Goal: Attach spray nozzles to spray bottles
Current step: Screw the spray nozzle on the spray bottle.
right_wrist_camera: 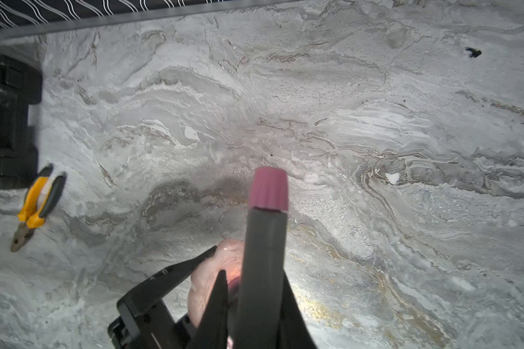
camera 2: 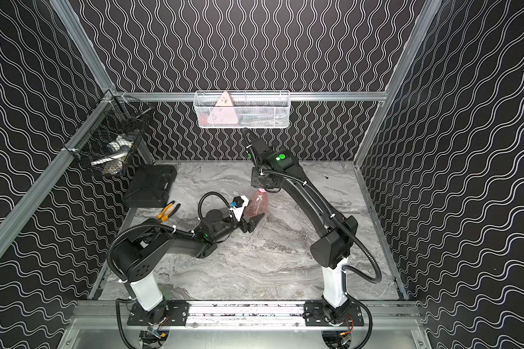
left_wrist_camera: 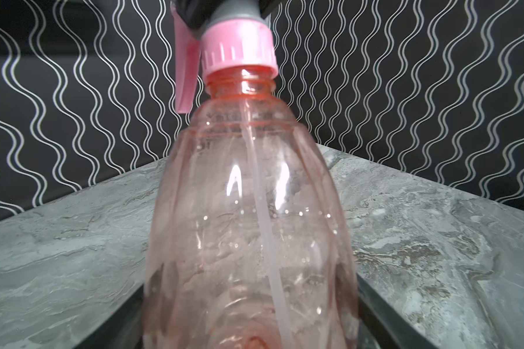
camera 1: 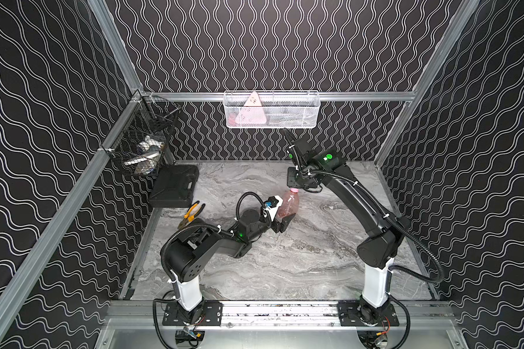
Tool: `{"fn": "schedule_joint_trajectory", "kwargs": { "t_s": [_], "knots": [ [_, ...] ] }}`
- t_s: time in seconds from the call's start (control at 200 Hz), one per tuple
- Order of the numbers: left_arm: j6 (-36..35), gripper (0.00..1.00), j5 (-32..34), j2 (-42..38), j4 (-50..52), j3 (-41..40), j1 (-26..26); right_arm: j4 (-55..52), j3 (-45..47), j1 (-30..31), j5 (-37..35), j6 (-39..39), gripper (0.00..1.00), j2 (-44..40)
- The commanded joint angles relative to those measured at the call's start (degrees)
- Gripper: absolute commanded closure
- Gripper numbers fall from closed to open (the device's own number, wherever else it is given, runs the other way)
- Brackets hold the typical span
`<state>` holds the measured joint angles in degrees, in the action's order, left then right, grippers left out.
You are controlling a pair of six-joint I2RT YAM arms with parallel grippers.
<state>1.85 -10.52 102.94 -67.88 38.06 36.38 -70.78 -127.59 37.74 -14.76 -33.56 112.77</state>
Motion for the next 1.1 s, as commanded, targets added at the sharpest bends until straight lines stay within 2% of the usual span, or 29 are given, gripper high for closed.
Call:
{"fn": "schedule_joint_trajectory", "kwargs": {
  "t_s": [0.0,0.025,0.13,0.2,0.285,0.475,0.575,0.631,0.736,0.871,0.956,1.011,1.071,1.096],
  "knots": [
    [-3.8,0.50,5.3,-0.1,0.6,1.1,0.8,-7.1,-3.6,0.2,0.0,-11.4,0.97,2.2],
    [-4.1,0.50,6.2,-0.1,0.8,1.2,1.0,-9.6,-5.1,0.3,-1.1,-14.2,1.00,2.8],
    [-4.7,0.51,9.8,0.2,0.0,0.7,1.4,-22.5,-12.2,0.3,-6.6,-28.6,1.00,9.5],
    [-5.5,0.51,11.5,0.3,0.0,0.7,2.0,-25.7,-13.1,0.1,-5.8,-35.4,1.00,11.4],
    [-5.8,0.51,12.6,0.9,-1.6,0.5,2.5,-24.1,-9.2,0.2,-2.4,-41.6,1.00,10.1],
    [-6.2,0.51,12.0,1.4,-3.2,0.0,3.1,-21.9,-9.4,0.3,0.0,-46.2,1.00,9.8],
    [-6.2,0.51,10.7,1.6,-5.6,-1.0,3.1,-22.1,-11.3,0.1,0.9,-44.8,0.97,10.9],
    [-6.3,0.51,9.5,1.6,-6.7,-1.7,3.1,-22.6,-11.7,0.1,0.3,-43.7,0.90,11.0],
    [-6.6,0.50,8.0,1.2,-8.0,-2.8,3.0,-22.6,-12.0,0.3,-2.5,-39.7,0.59,9.3],
    [-5.6,0.51,5.9,1.3,-9.6,-3.6,2.7,-21.3,-11.5,0.6,-4.9,-34.7,0.34,4.7],
    [-4.5,0.50,3.9,1.4,-10.3,-3.5,2.2,-20.3,-11.2,0.5,-4.9,-31.7,0.22,0.9],
    [-3.9,0.50,1.8,1.3,-10.0,-3.4,1.9,-20.0,-12.0,0.5,-6.0,-29.0,0.20,-0.8],
    [-3.3,0.50,-0.8,0.5,-8.8,-3.1,1.2,-17.0,-11.6,0.5,-7.9,-22.2,0.16,-3.1],
    [-2.8,0.50,-2.3,0.0,-8.2,-3.1,0.9,-13.8,-9.9,0.1,-7.7,-16.7,0.13,-4.8]
  ]
}}
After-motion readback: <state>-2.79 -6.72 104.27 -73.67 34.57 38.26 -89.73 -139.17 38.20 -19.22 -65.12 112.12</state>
